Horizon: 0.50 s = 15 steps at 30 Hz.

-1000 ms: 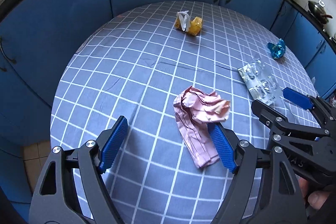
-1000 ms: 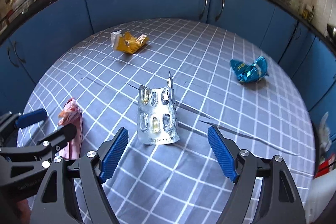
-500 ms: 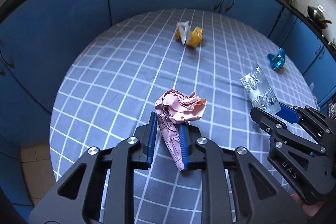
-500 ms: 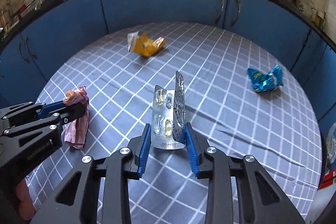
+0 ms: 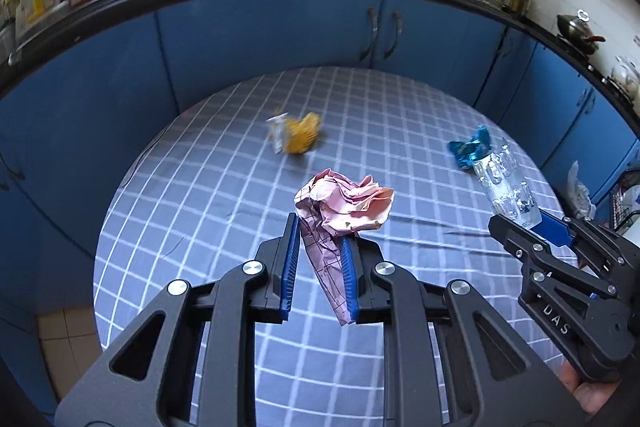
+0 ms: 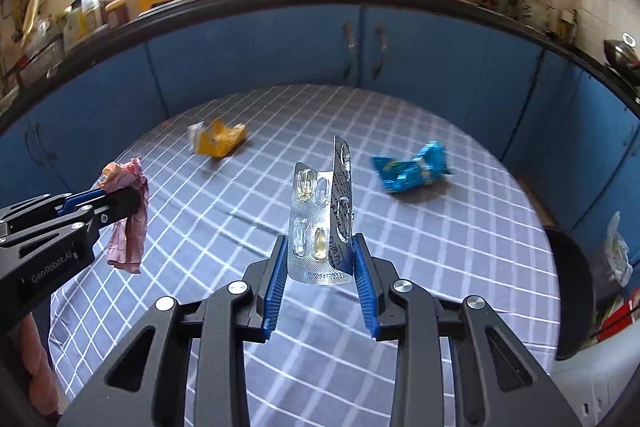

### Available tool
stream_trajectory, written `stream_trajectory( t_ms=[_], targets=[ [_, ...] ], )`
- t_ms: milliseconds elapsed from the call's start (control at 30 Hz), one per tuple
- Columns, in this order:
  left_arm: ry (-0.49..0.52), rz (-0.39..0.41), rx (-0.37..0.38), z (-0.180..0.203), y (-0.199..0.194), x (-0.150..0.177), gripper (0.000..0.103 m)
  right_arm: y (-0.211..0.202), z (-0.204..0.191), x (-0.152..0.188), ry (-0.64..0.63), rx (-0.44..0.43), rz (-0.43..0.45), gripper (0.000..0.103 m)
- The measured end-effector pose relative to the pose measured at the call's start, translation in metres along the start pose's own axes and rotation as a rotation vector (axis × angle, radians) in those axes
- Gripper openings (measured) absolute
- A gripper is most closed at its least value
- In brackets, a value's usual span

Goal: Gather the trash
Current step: 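Carry the pink cloth and pill blister over the black bin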

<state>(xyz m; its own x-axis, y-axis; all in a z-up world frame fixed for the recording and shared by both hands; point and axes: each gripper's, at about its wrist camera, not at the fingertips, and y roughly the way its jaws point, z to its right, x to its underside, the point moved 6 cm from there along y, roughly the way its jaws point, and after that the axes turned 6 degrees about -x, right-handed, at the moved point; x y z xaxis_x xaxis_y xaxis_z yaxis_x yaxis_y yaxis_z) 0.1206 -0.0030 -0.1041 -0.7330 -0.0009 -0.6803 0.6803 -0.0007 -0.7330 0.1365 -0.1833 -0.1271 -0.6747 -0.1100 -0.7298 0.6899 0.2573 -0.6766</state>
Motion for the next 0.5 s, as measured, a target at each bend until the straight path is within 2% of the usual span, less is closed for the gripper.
stream_trajectory(
  t_ms=[500],
  targets=[
    [0.099, 0.051, 0.037, 0.082, -0.008, -0.027, 0.021, -0.042, 0.085, -0.005, 0.098, 0.085, 0.086, 0.031]
  ],
)
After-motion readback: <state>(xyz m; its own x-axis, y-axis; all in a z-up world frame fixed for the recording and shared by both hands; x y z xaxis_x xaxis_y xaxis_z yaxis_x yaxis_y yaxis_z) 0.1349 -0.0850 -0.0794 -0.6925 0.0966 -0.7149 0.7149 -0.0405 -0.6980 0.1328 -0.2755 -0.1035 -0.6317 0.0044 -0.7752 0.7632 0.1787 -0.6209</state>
